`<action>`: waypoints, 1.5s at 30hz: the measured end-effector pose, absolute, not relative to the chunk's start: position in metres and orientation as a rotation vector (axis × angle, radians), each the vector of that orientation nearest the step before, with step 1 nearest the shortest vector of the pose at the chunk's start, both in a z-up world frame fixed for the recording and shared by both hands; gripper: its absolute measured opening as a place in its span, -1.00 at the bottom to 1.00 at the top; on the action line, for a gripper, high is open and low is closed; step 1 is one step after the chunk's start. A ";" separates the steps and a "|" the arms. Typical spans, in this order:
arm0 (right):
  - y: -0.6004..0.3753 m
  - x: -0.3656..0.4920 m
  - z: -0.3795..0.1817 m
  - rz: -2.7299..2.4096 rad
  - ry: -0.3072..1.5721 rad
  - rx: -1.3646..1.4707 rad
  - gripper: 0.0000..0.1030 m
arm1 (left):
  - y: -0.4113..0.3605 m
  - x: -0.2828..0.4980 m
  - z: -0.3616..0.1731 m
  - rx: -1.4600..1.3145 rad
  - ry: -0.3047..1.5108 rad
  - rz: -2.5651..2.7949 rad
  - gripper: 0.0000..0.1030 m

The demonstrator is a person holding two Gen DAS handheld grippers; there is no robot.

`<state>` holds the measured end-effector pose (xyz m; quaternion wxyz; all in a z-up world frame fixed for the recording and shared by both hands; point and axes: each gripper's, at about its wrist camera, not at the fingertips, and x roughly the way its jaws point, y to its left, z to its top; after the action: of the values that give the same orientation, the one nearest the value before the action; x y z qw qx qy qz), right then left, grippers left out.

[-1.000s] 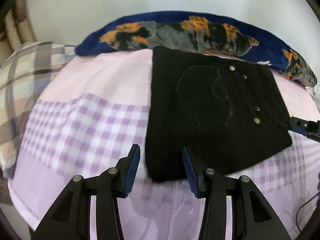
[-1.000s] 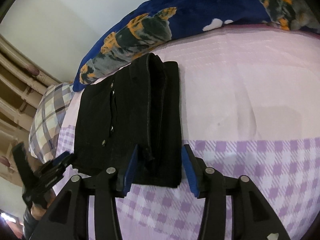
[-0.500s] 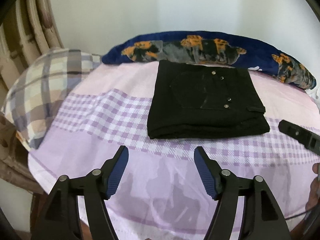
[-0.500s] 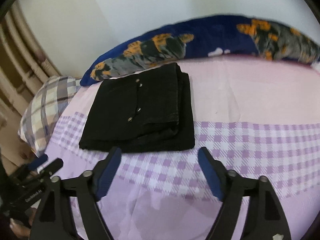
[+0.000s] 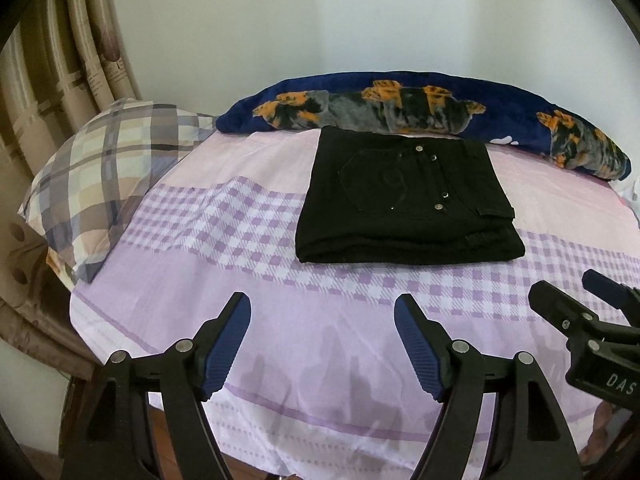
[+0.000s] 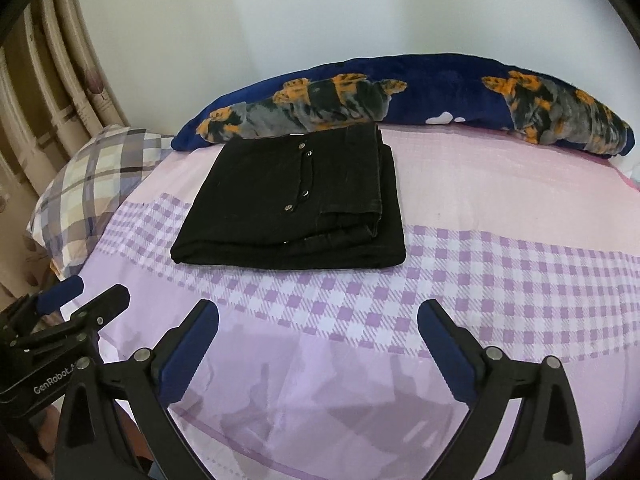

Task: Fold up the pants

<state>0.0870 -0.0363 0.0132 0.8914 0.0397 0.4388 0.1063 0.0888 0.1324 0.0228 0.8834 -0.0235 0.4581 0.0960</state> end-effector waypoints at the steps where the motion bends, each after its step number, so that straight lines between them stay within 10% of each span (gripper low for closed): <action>1: -0.035 0.085 0.014 0.216 0.905 0.073 0.92 | 0.131 0.088 0.023 -0.047 0.953 0.199 0.45; 45: -0.032 0.086 0.006 0.204 0.934 0.008 0.93 | 0.122 0.091 0.024 -0.015 0.938 0.179 0.45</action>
<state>0.0858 -0.0316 0.0064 0.8878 0.0037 0.4496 0.0984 0.0913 0.1216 0.0239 0.8882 -0.0072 0.4512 0.0860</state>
